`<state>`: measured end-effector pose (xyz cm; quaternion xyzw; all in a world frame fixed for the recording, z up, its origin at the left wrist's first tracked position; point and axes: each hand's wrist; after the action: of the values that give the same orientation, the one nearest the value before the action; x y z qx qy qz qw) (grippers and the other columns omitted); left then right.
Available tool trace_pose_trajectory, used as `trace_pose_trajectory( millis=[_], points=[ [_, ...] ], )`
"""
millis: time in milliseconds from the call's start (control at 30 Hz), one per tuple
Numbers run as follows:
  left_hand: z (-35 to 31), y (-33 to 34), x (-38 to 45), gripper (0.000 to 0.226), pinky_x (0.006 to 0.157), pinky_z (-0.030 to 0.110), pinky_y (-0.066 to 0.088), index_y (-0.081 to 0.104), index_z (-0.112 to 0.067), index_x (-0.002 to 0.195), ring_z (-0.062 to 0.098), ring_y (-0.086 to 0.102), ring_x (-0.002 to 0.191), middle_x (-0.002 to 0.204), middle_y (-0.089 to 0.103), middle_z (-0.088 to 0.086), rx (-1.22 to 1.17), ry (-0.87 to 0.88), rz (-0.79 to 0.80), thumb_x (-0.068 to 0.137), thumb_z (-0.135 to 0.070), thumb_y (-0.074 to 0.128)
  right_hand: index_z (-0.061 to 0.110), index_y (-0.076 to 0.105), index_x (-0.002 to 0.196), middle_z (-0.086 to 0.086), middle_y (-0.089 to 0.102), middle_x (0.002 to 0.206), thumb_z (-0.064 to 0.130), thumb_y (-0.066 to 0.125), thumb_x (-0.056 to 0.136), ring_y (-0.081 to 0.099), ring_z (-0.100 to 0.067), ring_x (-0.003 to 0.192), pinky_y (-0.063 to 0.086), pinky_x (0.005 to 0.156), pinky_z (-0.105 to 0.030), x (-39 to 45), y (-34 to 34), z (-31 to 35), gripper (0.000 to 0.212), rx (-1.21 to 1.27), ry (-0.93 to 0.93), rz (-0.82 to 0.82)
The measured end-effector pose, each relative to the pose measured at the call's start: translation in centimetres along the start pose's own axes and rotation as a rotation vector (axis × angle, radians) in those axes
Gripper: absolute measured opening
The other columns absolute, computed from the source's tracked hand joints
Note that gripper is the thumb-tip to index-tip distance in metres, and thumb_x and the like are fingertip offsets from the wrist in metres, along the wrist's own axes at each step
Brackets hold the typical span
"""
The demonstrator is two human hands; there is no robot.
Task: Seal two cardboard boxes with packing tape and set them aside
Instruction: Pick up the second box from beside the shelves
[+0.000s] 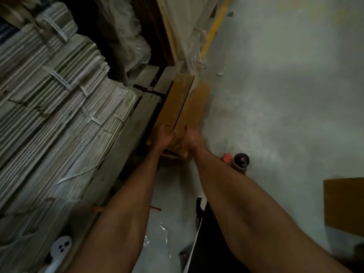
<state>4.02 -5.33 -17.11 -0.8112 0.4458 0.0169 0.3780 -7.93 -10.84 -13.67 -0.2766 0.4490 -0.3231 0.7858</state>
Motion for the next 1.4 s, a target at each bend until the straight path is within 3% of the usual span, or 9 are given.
trace_pose_trajectory(
  millis=[167,333,433,600,700,867,1033,1267,1400],
  points=[
    [6.3,1.5,4.6,0.085,0.116,0.051,0.035,0.047,-0.024,0.147,0.041,0.039,0.141,0.155,0.040,0.020,0.172,-0.236,-0.001,0.074,-0.061,0.065,0.017,0.043,0.143,-0.020,0.042,0.148,0.038,0.054,0.098,0.044,-0.044,0.134,0.035,0.111,-0.053,3.2,2.6,-1.6,0.051,0.091,0.169,0.125],
    [7.6,1.2,3.8,0.098,0.116,0.044,0.037,0.029,-0.015,0.157,0.034,0.043,0.142,0.156,0.041,0.016,0.027,-0.211,0.064,0.073,-0.039,0.071,0.003,0.043,0.147,-0.019,0.046,0.150,0.027,0.079,0.086,0.044,-0.035,0.140,0.035,0.114,-0.040,4.5,4.1,-1.4,0.075,0.371,0.150,0.281],
    [8.3,1.4,3.9,0.097,0.111,0.048,0.044,0.027,-0.016,0.158,0.032,0.052,0.136,0.152,0.048,0.015,-0.064,-0.226,0.026,0.075,-0.025,0.077,0.022,0.063,0.123,-0.006,0.066,0.123,0.074,0.086,0.052,0.064,-0.032,0.119,0.053,0.102,-0.044,6.9,7.1,-2.5,0.091,0.505,0.208,0.158],
    [4.6,1.0,2.8,0.097,0.106,0.044,0.049,0.030,-0.032,0.157,0.031,0.052,0.133,0.155,0.039,0.012,-0.146,-0.220,-0.004,0.077,-0.040,0.083,0.021,0.015,0.159,-0.023,0.017,0.157,0.034,0.075,0.085,0.032,-0.049,0.138,0.031,0.116,-0.057,2.3,1.3,-1.3,0.097,0.496,0.380,0.003],
    [0.9,0.7,1.8,0.083,0.104,0.042,0.051,0.039,-0.037,0.153,0.030,0.055,0.121,0.147,0.035,0.012,-0.109,-0.170,-0.014,0.081,-0.048,0.077,0.032,0.024,0.150,-0.015,0.019,0.140,0.040,0.077,0.079,0.042,-0.046,0.122,0.044,0.105,-0.054,1.4,-2.0,-0.5,0.089,0.431,0.393,-0.170],
    [-6.6,-1.6,-0.3,0.061,0.096,0.033,0.049,0.054,-0.029,0.144,0.020,0.057,0.117,0.138,0.053,0.000,-0.103,-0.057,0.061,0.088,-0.052,0.064,0.037,0.033,0.153,-0.019,0.026,0.143,0.052,0.077,0.077,0.038,-0.043,0.129,0.034,0.111,-0.047,-1.5,-8.6,-0.3,0.089,0.413,0.254,-0.269],
    [-15.8,-2.4,-3.6,0.039,0.060,0.011,0.047,0.066,-0.017,0.133,0.011,0.064,0.097,0.121,0.067,-0.003,-0.224,0.059,0.110,0.095,-0.024,0.067,0.039,0.052,0.142,-0.016,0.042,0.139,0.057,0.073,0.075,0.038,-0.037,0.131,0.031,0.114,-0.045,-6.0,-15.6,-1.0,0.073,0.457,0.209,-0.452],
    [-23.1,0.1,-10.3,0.045,0.086,0.044,0.062,0.079,-0.032,0.102,0.016,0.075,0.085,0.086,0.078,-0.009,-0.233,0.153,0.097,0.071,-0.061,0.062,0.029,0.063,0.131,-0.010,0.048,0.135,0.062,0.073,0.073,0.039,-0.033,0.131,0.035,0.110,-0.045,-15.0,-24.7,-5.6,0.068,0.391,0.158,-0.681],
    [-26.9,3.6,-14.2,0.043,0.102,0.050,0.051,0.070,-0.056,0.102,0.028,0.064,0.115,0.110,0.075,-0.001,-0.172,0.246,0.066,0.065,-0.074,0.053,0.023,0.066,0.125,-0.008,0.049,0.134,0.054,0.075,0.076,0.040,-0.030,0.129,0.036,0.108,-0.043,-20.4,-27.7,-9.6,0.058,0.440,0.176,-0.752]
  ],
)
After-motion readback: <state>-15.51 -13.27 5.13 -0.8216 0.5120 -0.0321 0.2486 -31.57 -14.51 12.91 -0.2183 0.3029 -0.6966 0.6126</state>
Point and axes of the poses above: each hand's wrist, its own x-axis towards the middle knuckle, its own y-axis out of the palm, z = x × y
